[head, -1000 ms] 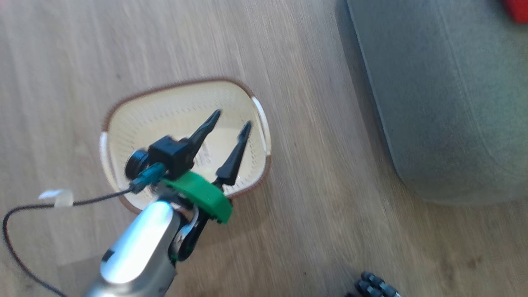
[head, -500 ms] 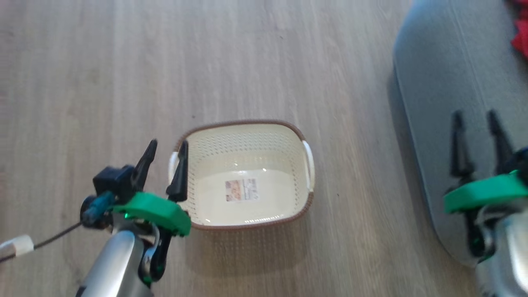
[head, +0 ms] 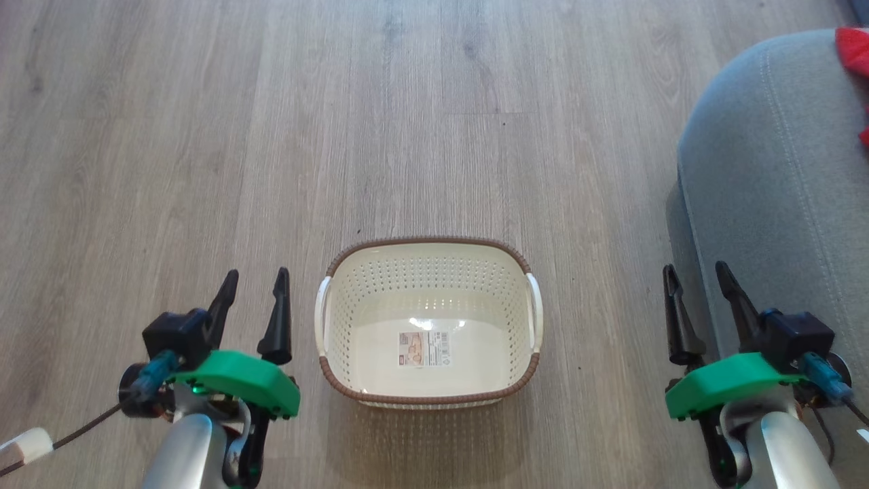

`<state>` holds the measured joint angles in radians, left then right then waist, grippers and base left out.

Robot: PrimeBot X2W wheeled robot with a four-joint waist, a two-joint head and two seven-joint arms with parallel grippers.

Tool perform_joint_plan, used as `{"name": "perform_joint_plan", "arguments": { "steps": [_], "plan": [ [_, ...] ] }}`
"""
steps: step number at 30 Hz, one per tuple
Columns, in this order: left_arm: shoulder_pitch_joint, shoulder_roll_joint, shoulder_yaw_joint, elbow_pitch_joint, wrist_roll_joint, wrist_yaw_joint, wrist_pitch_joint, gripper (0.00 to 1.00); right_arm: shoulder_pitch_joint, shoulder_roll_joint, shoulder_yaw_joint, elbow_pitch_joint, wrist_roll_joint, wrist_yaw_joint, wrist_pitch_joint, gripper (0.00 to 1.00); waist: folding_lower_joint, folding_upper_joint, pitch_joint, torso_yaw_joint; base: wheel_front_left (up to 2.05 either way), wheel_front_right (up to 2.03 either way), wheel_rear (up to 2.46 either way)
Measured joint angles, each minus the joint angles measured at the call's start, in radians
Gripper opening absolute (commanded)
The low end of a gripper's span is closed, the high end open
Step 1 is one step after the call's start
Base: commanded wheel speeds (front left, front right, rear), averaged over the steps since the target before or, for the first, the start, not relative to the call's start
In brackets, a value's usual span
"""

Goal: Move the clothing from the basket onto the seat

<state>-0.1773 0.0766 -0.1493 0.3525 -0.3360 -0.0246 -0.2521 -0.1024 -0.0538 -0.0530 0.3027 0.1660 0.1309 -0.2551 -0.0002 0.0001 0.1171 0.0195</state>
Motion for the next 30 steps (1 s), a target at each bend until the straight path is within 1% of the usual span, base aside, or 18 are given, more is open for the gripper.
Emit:
{"name": "perform_joint_plan", "arguments": {
  "steps": [7,8,15,30],
  "plan": [
    [0.003,-0.017,0.039,-0.004,0.047,-0.018,0.0,1.0,0.0,0.0,-0.005,0.0,-0.016,0.0,0.0,1.0,0.0,0.0,-0.016,-0.009,0.0,0.0,0.0],
    [0.005,-0.018,0.044,-0.006,0.048,-0.026,0.0,0.0,0.0,0.0,-0.006,0.0,-0.017,0.0,0.0,0.0,0.0,0.0,-0.019,-0.01,0.0,0.0,0.0],
    [0.079,-0.02,0.043,0.079,0.038,-0.025,0.013,0.0,0.043,0.002,-0.002,0.091,-0.006,0.0,0.009,0.0,0.0001,0.0,-0.023,-0.01,0.0,0.0,0.0],
    [0.082,-0.02,0.056,0.066,-0.109,-0.026,0.05,0.0,0.048,0.002,-0.007,0.084,0.156,0.0,0.046,0.0,0.0001,0.0,-0.034,-0.011,0.0,0.0,0.0]
  ]
}}
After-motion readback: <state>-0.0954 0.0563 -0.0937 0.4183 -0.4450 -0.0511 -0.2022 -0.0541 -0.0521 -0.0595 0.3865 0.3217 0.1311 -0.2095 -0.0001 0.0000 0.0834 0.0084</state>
